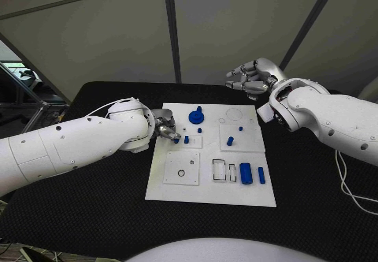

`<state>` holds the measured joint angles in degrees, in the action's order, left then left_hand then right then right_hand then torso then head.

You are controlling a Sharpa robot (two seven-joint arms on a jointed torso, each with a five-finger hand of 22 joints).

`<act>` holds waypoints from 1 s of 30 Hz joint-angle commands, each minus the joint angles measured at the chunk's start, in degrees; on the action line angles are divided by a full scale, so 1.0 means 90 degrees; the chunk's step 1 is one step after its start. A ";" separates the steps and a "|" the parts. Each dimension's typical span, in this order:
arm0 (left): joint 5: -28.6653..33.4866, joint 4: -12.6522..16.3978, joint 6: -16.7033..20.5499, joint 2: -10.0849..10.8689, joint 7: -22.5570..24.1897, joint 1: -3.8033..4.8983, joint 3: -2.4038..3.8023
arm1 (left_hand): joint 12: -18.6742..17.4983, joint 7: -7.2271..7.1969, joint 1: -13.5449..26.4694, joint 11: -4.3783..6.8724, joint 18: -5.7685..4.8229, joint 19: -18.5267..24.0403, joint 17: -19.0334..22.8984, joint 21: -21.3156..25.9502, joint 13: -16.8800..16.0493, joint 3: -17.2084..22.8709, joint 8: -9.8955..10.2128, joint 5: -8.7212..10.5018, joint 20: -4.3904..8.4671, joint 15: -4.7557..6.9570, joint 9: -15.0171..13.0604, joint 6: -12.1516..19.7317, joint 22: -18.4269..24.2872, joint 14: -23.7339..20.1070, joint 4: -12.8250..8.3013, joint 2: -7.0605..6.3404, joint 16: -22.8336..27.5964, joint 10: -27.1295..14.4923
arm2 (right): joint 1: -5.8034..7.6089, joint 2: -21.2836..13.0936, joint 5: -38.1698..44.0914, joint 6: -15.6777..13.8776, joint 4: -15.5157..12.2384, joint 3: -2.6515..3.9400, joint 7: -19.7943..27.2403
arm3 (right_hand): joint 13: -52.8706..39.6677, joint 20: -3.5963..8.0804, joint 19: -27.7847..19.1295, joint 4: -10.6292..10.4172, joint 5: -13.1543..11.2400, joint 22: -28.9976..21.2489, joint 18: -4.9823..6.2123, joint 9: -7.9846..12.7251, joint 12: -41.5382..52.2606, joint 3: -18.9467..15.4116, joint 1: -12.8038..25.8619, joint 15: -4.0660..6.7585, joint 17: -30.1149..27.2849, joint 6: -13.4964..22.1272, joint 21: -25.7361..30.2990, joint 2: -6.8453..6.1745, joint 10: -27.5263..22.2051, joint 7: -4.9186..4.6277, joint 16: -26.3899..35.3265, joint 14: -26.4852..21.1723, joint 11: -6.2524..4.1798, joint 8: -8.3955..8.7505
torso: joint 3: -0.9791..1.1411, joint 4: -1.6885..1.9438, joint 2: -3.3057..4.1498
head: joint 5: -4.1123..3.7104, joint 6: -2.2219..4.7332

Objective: Assemble the parts on the task board

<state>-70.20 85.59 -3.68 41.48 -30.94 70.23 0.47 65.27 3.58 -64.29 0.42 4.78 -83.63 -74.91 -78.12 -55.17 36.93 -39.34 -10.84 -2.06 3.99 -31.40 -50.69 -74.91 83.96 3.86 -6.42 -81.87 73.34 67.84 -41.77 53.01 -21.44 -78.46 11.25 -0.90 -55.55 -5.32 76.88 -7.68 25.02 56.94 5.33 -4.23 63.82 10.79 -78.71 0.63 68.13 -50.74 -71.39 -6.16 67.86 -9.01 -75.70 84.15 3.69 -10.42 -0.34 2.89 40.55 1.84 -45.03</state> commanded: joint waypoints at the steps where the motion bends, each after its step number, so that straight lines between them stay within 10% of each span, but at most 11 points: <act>1: -0.0099 0.0004 -0.0219 0.0015 -0.0065 -0.0034 -0.0026 | 0.0046 -0.0044 -0.0027 0.0083 -0.0197 -0.0062 -0.0862 -0.0048 -0.0015 0.0911 -0.0031 -0.0050 0.0008 0.0051 -0.0013 -0.0020 -0.0670 0.0427 -0.0864 -0.0001 -0.0029 0.0118 | 0.0010 0.0000 -0.0002 0.0074 -0.0008 0.0004 0.0004 | 0.0008 0.0041 0.0007 -0.0006 0.0035 -0.0004 0.0090 0.0010 0.0000 0.0016 0.0061 0.0038 -0.0004 0.0011 0.0037 0.0021 -0.0041 -0.0003 0.0023 0.0149 0.0004 -0.0034 | -0.0001 -0.0004 -0.0001 | 0.0001 -0.0006; 30: -0.0172 -0.0016 -0.0292 0.0026 -0.0071 -0.0056 -0.0026 | 0.0055 -0.0048 -0.0012 0.0087 -0.0201 -0.0071 -0.0861 -0.0063 -0.0023 0.0933 -0.0043 -0.0067 0.0012 0.0054 -0.0020 -0.0024 -0.0683 0.0427 -0.0870 -0.0012 -0.0028 0.0129 | 0.0008 0.0013 -0.0002 0.0090 0.0013 0.0003 0.0006 | 0.0008 0.0041 0.0007 -0.0006 0.0035 -0.0004 0.0090 0.0010 0.0000 0.0016 0.0061 0.0038 -0.0004 0.0011 0.0037 0.0021 -0.0041 -0.0003 0.0023 0.0149 0.0004 -0.0034 | 0.0000 -0.0002 0.0004 | 0.0026 -0.0033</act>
<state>-71.28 85.55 -4.75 41.86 -31.00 70.04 0.49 65.49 3.47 -64.21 0.81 4.78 -83.62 -74.91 -78.34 -55.33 37.15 -39.56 -11.05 -2.06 3.98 -31.56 -50.99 -74.91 83.97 3.95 -6.47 -81.87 73.77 67.82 -41.71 53.01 -20.94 -78.34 11.24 -1.05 -55.56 -5.32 76.88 -7.68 25.02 56.95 5.33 -4.23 63.82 10.79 -78.71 0.63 68.13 -50.74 -71.39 -6.16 67.86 -9.01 -75.70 84.15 3.69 -10.42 -0.34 2.89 40.58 2.05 -45.30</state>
